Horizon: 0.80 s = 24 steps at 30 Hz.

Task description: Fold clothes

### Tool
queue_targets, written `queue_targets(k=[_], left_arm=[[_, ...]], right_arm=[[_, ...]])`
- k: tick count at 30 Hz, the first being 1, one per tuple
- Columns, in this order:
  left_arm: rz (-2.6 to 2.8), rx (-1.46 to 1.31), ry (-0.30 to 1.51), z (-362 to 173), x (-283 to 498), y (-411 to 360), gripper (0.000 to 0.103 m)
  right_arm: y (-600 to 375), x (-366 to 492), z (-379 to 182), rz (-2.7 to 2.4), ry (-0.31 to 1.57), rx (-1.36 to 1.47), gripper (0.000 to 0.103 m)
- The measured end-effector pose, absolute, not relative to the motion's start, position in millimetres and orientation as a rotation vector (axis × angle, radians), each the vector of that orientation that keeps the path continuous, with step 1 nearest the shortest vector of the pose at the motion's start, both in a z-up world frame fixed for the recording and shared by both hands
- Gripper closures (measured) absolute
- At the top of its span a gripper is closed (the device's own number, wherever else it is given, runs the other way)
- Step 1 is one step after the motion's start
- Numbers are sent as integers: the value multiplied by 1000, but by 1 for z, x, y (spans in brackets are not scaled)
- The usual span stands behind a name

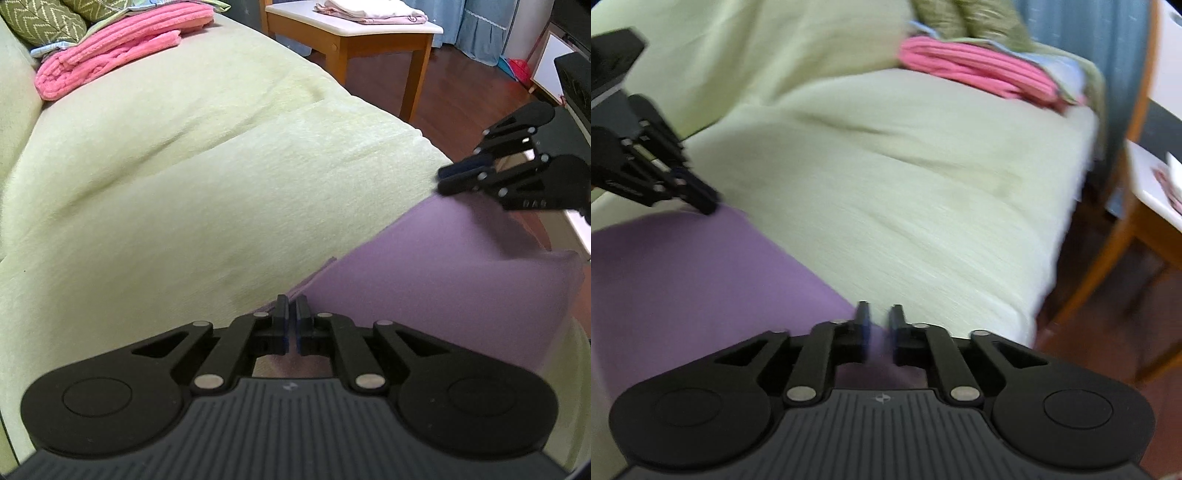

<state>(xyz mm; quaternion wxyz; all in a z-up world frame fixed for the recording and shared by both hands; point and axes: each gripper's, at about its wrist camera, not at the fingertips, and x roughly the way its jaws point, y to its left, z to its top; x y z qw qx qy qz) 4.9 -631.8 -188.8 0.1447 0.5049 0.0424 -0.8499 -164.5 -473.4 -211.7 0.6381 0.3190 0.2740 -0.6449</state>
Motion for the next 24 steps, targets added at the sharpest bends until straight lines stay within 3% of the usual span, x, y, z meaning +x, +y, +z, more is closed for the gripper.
queue_targets(k=[4, 9, 13, 20, 24], left_arm=[[-2437, 1463, 77, -189, 2, -627, 98], [-2443, 1485, 153, -187, 2, -637, 98], [-2448, 1536, 204, -185, -2, -647, 98], [-2444, 1600, 156, -186, -8, -647, 98], [-2445, 1599, 158, -186, -8, -647, 98]], right_arm=[[-467, -161, -195, -1519, 656, 731, 88], [-464, -99, -161, -1274, 441, 736, 89], [-477, -35, -164, -1114, 375, 716, 89], [-456, 26, -194, -1107, 552, 482, 89], [-454, 27, -167, -1104, 471, 421, 91]])
